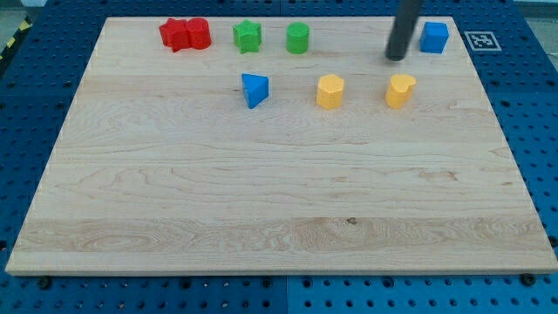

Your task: Push the green circle towards the blue cube

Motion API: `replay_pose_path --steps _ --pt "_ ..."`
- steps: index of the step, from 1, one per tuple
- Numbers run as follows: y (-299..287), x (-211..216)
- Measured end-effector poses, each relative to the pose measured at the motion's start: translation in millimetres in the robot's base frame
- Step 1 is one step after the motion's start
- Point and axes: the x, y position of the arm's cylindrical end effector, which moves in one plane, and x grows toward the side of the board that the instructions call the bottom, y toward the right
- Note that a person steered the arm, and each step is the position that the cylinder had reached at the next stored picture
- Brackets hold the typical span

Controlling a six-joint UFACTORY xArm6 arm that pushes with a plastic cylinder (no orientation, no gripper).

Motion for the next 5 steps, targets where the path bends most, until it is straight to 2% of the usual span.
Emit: replay_pose_path --steps 1,2,3,4,5 --pt "-40 11" --pt "-45 36" --pt "-45 3" --pt "-47 -56" --pt "-83 -100"
